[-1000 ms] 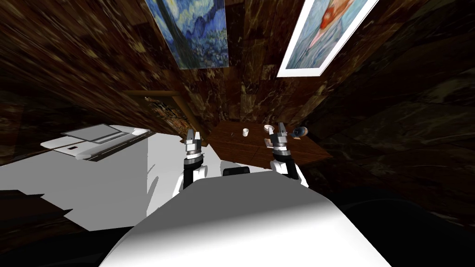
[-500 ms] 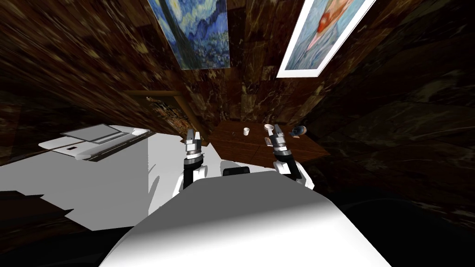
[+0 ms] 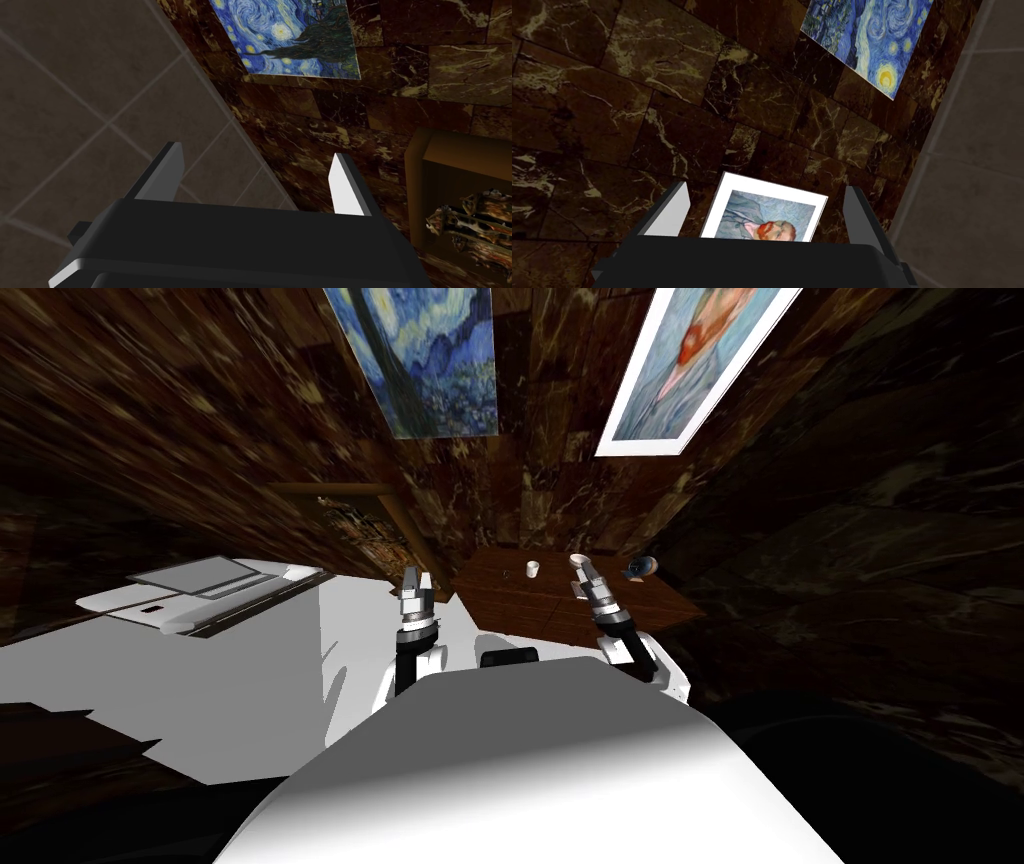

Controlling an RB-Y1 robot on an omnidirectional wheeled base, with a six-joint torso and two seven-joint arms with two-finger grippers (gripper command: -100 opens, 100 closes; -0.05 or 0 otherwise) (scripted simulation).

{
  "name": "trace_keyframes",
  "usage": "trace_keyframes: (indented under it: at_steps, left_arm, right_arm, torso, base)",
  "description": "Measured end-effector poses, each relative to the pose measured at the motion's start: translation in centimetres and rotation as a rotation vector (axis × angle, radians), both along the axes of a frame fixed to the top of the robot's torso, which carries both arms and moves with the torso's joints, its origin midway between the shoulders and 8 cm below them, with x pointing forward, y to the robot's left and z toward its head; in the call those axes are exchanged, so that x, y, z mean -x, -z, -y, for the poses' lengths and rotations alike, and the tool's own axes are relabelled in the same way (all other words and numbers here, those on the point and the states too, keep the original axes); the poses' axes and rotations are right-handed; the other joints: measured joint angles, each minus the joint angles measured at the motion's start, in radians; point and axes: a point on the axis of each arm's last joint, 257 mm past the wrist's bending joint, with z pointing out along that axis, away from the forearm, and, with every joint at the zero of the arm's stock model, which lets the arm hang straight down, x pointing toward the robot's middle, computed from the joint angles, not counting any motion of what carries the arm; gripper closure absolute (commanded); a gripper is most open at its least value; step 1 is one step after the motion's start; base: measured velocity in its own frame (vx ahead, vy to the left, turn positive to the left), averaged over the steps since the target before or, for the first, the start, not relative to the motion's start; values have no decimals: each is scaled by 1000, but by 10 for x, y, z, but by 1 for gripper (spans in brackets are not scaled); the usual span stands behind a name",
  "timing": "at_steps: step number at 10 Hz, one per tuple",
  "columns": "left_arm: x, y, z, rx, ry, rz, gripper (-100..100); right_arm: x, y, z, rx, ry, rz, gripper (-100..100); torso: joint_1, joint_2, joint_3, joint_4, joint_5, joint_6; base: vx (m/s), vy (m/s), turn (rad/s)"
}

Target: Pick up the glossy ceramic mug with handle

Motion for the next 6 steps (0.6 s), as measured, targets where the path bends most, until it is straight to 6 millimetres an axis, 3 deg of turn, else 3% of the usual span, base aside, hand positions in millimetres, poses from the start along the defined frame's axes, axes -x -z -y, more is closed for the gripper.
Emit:
trace_keyframes:
  at_steps: [6]
  left_arm:
    - [0, 0, 0, 0, 0, 0, 0]
  right_arm:
    - [-7, 27, 6, 257, -1, -56, -100]
  torso:
    - [0, -1, -1, 0, 0, 0]
  base:
    - [-41, 45, -3]
